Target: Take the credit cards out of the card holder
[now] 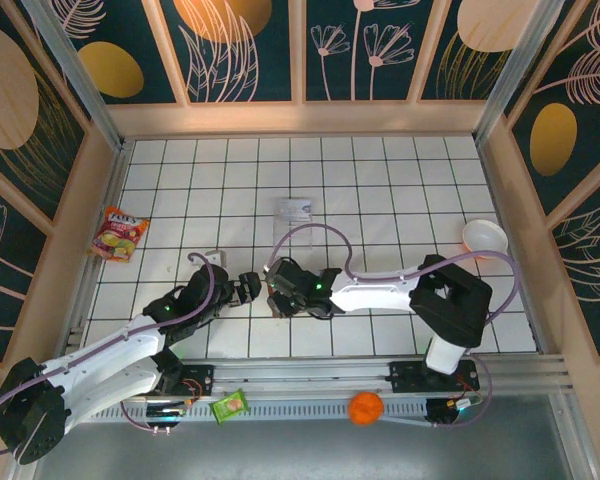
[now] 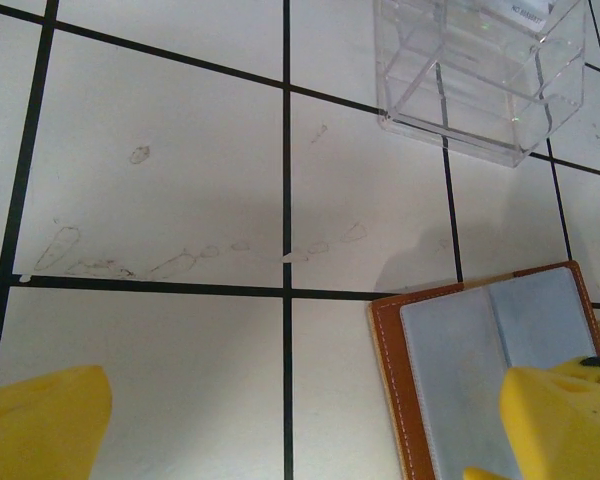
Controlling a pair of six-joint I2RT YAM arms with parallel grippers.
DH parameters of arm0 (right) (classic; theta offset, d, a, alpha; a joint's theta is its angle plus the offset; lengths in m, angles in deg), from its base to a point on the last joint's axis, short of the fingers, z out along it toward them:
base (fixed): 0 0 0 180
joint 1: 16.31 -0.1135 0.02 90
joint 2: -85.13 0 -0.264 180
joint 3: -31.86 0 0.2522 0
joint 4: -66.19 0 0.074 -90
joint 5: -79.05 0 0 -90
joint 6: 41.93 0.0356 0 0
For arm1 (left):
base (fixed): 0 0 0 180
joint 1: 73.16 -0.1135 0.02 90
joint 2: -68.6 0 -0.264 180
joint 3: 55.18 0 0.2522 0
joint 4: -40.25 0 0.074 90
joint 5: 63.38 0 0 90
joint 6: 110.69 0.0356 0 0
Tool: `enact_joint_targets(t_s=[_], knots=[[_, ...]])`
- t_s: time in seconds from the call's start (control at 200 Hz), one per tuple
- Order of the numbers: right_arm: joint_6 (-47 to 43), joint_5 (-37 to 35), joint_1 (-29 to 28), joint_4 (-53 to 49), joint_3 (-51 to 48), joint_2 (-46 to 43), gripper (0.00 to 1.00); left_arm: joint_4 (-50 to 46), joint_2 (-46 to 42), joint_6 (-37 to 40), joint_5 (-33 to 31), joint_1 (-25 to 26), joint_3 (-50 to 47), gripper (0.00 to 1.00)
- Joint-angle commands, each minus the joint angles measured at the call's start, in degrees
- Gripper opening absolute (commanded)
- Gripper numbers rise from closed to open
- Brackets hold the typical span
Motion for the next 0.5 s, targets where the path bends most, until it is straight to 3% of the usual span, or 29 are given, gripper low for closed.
enact_joint_targets(t_s=[0.0, 0.165, 0.39, 0.495], knots=[[0.00, -1.35, -0.76, -1.69, 1.37, 2.34, 0.44, -0.10, -0.10, -0.43, -0.14, -0.31, -0.80, 0.99], [0.82, -0.74, -0.82, -1.88, 1.75, 4.28, 0.40, 0.01, -0.09, -0.23, 0.21, -0.31, -0.86, 0.99], [3.21, -0.60, -0.56, -0.16, 1.44, 3.72, 0.07, 1.22, 0.25, 0.58, 2.00, -0.28, -1.10, 0.98], [5.36, 0.45, 0.40, 3.29, 0.12, 1.55, 0.00, 3.57, 1.67, 1.00, 4.91, -0.28, -1.47, 0.91]])
